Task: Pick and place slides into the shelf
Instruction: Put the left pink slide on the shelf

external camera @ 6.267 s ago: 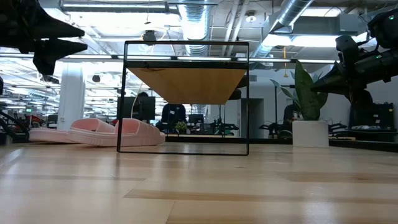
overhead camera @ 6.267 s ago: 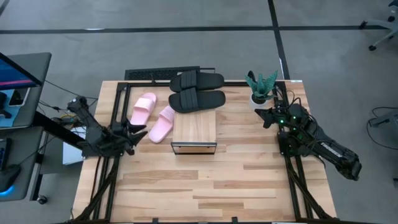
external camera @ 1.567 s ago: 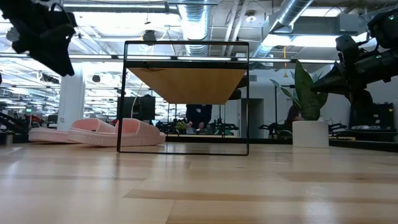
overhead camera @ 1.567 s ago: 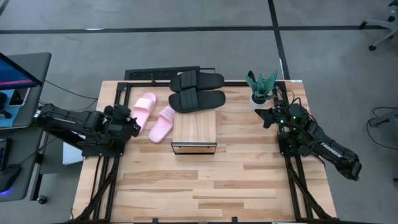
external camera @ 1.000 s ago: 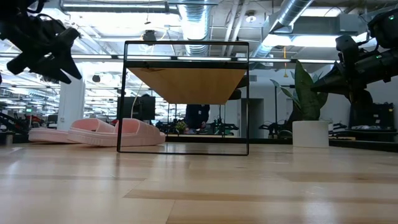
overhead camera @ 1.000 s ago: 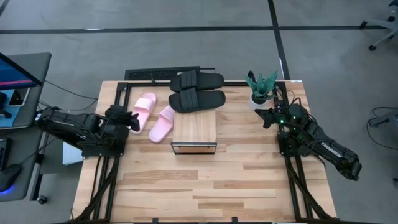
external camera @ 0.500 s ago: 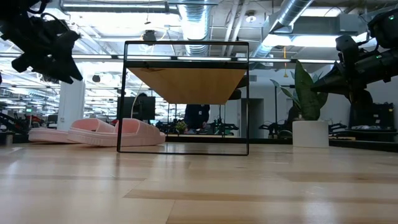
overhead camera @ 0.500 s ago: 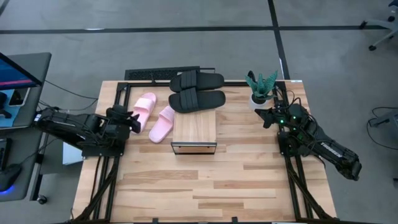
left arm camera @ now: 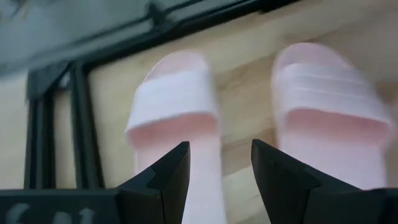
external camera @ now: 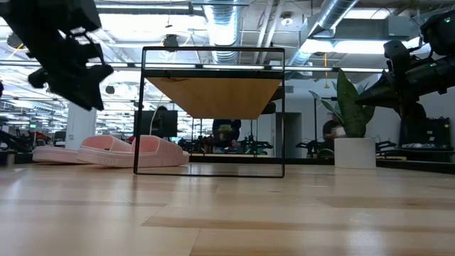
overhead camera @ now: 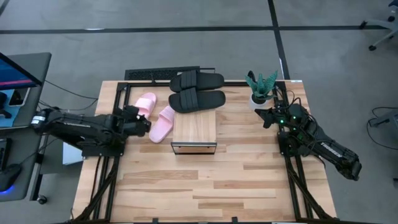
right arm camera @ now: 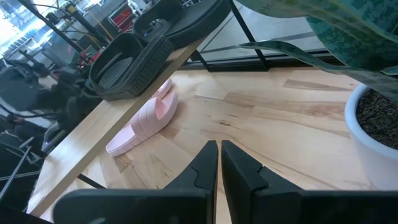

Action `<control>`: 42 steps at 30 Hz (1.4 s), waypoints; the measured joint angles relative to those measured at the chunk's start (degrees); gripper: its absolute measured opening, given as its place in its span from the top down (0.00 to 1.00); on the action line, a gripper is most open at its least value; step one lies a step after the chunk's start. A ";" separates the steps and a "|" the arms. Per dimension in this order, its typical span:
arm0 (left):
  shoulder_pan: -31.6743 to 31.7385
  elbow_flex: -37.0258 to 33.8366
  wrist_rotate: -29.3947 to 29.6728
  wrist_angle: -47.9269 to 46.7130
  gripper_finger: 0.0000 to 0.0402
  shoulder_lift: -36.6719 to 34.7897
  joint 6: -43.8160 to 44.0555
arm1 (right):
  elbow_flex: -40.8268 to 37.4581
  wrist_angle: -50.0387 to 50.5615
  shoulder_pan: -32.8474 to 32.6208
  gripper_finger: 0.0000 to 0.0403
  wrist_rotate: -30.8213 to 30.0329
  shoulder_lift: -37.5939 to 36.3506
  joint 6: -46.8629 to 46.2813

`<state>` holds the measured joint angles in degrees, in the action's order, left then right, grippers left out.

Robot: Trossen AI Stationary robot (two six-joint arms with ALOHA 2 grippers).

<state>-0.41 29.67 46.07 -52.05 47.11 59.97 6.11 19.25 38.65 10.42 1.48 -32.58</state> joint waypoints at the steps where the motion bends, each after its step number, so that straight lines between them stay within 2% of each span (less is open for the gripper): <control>1: 1.75 0.00 -1.42 -0.08 0.60 0.53 1.21 | 0.00 0.00 0.00 0.97 0.02 0.02 0.00; 5: 8.41 0.00 -7.36 0.86 0.60 0.20 1.53 | -0.02 0.00 0.00 0.97 0.02 0.00 0.00; 10: 15.47 0.02 -11.07 4.50 0.60 -2.86 -1.29 | -0.02 0.00 0.00 0.97 0.00 -0.02 0.00; 15: 23.99 0.02 -19.93 5.55 0.60 -5.06 -7.35 | 0.00 0.00 -0.01 0.97 0.02 -0.02 0.00; 18: 27.94 0.02 -21.98 6.16 0.60 -5.25 -11.10 | 0.00 0.00 0.00 0.97 0.00 -0.05 0.00; 29: 36.97 0.02 -22.19 1.90 0.60 -4.18 -16.58 | 0.00 0.00 0.00 0.97 0.00 -0.05 0.00; 42: 38.69 0.04 -21.60 6.80 0.60 4.81 -20.48 | -0.02 0.00 0.00 0.97 0.02 -0.05 0.00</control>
<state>38.28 29.71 24.46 -45.25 51.92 39.48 6.09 19.25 38.65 10.44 1.43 -32.58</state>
